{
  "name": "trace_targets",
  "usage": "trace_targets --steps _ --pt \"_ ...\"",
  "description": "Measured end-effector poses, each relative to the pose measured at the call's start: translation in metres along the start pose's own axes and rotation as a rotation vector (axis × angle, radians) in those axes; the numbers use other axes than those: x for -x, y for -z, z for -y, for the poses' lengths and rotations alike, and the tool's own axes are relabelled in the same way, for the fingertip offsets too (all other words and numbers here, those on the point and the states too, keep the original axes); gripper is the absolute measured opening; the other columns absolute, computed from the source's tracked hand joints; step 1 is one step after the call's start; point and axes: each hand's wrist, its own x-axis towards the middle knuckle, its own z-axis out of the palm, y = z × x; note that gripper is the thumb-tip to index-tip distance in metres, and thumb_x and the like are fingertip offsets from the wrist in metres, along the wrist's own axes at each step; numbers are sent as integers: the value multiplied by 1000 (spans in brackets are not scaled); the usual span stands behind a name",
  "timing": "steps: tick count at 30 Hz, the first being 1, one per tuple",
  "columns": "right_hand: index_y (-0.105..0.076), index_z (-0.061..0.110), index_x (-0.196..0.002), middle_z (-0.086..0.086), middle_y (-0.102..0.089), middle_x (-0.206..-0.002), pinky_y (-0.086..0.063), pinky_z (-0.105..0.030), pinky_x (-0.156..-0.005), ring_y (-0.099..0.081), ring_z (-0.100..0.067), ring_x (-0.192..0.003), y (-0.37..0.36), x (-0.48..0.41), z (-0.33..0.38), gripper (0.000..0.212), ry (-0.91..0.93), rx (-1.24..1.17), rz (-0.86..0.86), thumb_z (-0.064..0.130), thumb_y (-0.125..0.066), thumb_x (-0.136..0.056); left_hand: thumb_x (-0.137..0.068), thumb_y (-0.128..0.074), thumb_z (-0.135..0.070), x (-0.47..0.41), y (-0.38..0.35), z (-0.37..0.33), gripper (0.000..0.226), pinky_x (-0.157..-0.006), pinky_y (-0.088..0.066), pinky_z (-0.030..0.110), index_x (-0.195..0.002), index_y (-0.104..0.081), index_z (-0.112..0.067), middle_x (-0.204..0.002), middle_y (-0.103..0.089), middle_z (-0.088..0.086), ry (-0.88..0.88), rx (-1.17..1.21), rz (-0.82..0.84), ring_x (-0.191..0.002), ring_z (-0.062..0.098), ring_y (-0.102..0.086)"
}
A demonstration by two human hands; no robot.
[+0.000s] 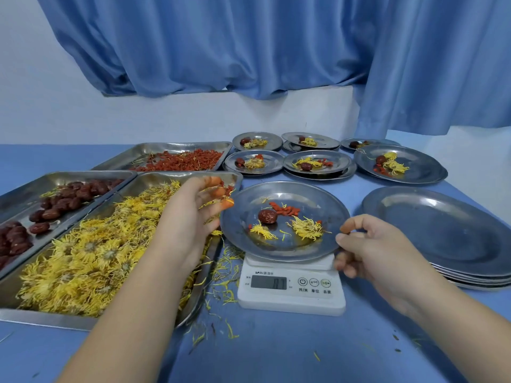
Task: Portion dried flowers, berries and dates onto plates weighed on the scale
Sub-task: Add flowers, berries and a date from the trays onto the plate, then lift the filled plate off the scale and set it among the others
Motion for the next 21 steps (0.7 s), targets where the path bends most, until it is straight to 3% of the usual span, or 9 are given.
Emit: trace_targets --steps 3,9,15,21 --pt "-48 8 -86 -7 -50 -52 -45 -21 -40 -60 -18 -46 -3 2 3 16 -24 -153 -13 -7 -49 -93 -97 -45 -31 1 0 -3 24 -70 -52 32 -100 -63 -15 -86 -67 0 -15 92 18 -75 17 -68" --pt "-46 11 -83 -6 -55 -52 -47 -18 -42 -56 -14 -46 2 -4 15 21 2 -307 -38 -6 -51 -92 -100 -43 -31 4 -2 -5 30 -84 -52 36 -99 -64 -11 -82 -71 1 -86 282 37 -80 24 -69" --pt "-42 13 -76 -5 -52 -54 -45 -16 -40 -58 -11 -44 6 -34 47 28 52 -329 -75 -9 -49 -92 -98 -45 -35 3 1 -8 31 -101 -48 46 -99 -64 -11 -100 -70 11 -62 472 49 -103 34 -69" --pt "-41 11 -80 -10 -48 -76 -43 -13 -38 -59 -8 -39 2 -108 84 25 104 -285 -211 -9 -42 -94 -97 -43 -42 3 3 -9 41 -92 -51 48 -104 -66 -10 -104 -73 13 29 597 79 -102 36 -69"
